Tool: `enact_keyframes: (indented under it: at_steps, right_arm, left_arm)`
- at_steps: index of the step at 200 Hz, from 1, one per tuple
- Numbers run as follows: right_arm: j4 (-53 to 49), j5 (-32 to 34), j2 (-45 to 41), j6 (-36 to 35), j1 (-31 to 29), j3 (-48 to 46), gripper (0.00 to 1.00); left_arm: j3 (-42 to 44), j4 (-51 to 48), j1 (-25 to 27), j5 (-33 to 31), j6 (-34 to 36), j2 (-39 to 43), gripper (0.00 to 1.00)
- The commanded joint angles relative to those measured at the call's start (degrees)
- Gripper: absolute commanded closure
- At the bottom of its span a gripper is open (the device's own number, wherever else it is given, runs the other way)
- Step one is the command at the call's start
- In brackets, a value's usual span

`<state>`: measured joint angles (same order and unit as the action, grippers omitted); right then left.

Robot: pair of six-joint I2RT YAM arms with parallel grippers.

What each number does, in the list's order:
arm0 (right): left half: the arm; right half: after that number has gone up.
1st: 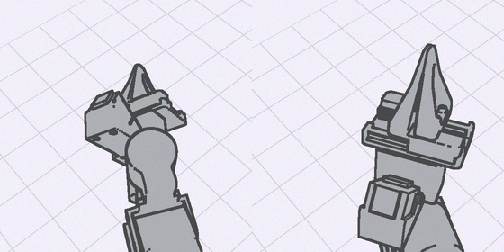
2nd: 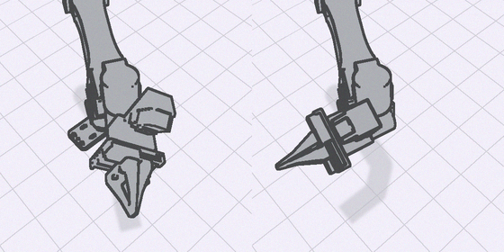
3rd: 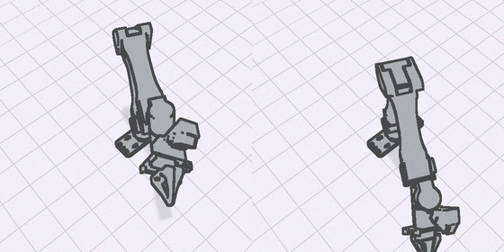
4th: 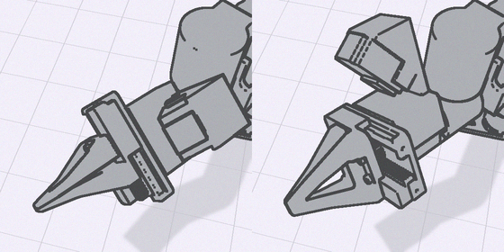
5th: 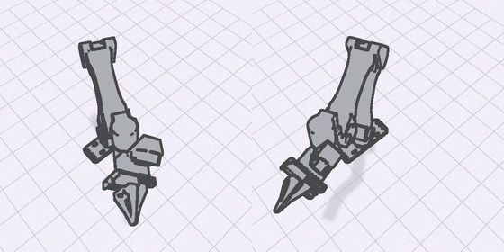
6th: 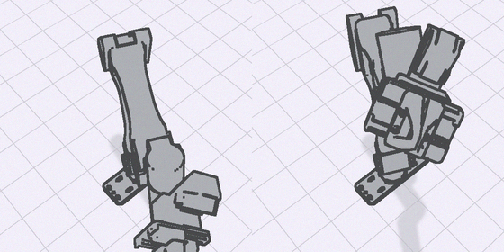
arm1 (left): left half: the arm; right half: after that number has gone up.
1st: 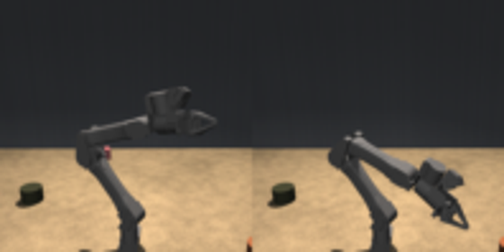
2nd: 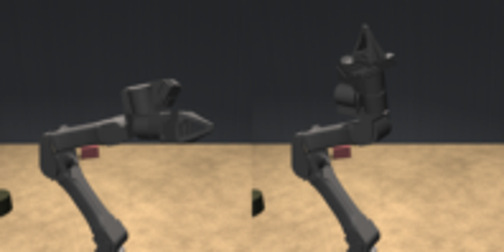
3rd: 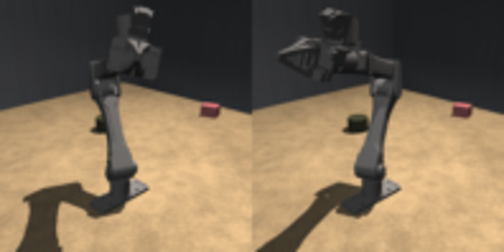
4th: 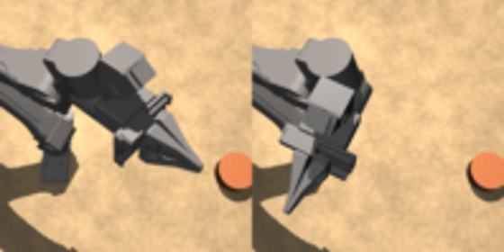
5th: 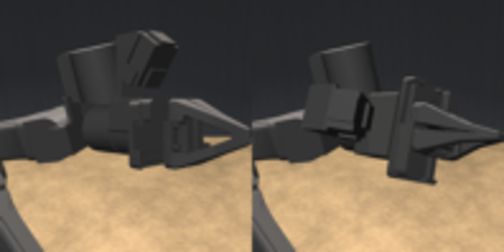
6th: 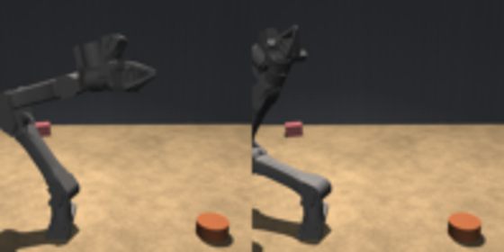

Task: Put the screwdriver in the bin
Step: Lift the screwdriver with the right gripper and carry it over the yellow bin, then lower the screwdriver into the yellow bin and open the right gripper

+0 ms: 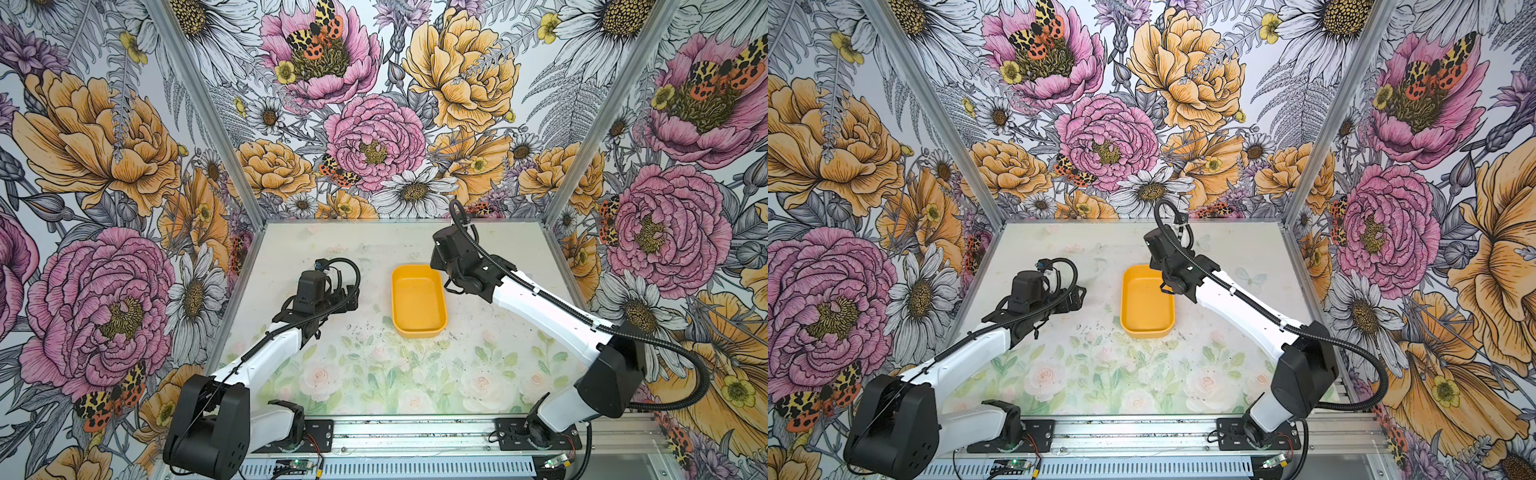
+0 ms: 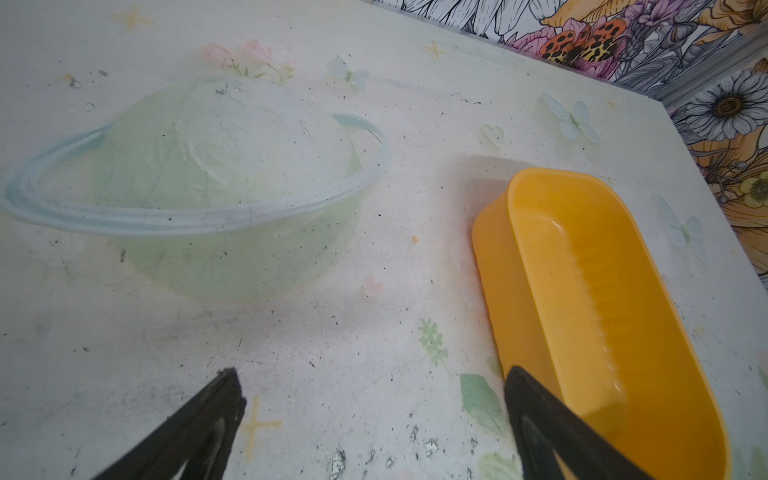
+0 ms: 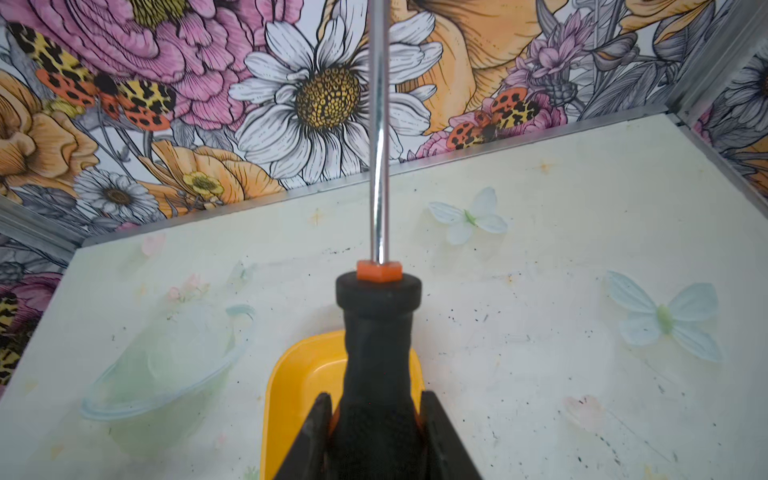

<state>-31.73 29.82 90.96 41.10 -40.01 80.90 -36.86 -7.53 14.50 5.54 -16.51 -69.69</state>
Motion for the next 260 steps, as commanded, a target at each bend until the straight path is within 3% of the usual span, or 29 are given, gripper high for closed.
enact_keyframes:
  at_steps: [1, 138, 260]
  right_arm:
    - [-1.03, 1.53, 2.15, 2.30, -1.82, 0.79, 1.00]
    - [-2.34, -9.02, 11.41, 7.54, -7.00, -6.44, 1.00]
    - [-2.33, -11.11, 13.41, 9.02, -9.30, -9.37, 1.00]
  left_arm:
    - [0.19, 0.65, -0.01, -0.82, 0.75, 0.28, 0.01]
    - [0.06, 1.55, 0.00, -0.35, 0.66, -2.31, 0.01]
    - [0.06, 1.51, 0.09, -0.30, 0.52, -2.64, 0.01]
